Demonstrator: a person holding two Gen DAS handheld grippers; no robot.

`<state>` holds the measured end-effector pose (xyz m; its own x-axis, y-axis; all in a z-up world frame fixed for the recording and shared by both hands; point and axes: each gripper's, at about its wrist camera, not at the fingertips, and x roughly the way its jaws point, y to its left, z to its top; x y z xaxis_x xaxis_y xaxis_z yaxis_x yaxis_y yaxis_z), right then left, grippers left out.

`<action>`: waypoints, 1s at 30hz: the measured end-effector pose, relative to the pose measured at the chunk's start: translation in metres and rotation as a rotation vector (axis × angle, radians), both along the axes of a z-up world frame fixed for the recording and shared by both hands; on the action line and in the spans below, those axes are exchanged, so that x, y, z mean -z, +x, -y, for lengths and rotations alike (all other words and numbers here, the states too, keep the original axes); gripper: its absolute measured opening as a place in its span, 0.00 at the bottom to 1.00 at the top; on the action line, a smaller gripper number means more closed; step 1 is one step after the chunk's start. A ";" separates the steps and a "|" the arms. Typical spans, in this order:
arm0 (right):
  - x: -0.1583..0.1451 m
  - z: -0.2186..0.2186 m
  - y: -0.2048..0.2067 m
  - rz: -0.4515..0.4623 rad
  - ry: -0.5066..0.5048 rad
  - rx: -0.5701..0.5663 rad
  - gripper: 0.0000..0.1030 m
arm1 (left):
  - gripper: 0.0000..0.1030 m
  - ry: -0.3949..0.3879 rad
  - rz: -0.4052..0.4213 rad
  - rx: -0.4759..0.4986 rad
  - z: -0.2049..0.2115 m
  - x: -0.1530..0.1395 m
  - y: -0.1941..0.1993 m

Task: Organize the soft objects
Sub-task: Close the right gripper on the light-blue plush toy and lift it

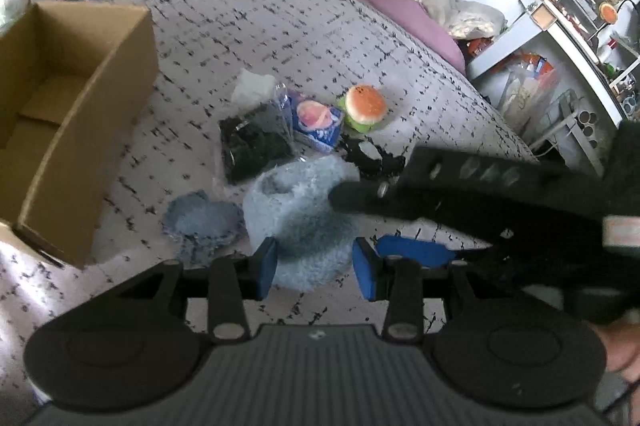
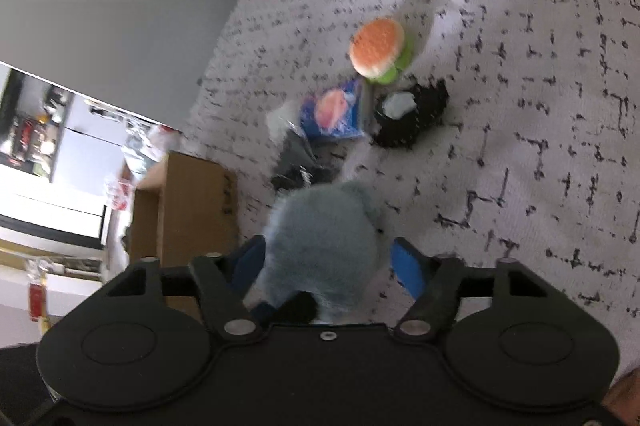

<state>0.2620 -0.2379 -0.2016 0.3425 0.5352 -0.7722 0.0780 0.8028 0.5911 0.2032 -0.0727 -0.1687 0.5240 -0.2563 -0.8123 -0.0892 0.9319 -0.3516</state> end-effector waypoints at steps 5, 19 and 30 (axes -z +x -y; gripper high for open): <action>-0.002 0.003 -0.004 -0.006 -0.008 0.011 0.57 | 0.39 -0.008 0.013 -0.046 -0.011 -0.012 -0.004; -0.010 0.022 -0.022 -0.003 0.004 0.111 0.58 | 0.39 -0.065 -0.039 -0.102 -0.020 0.005 0.006; 0.006 0.017 -0.017 -0.051 -0.012 0.095 0.44 | 0.39 -0.091 -0.094 -0.097 -0.019 0.029 0.010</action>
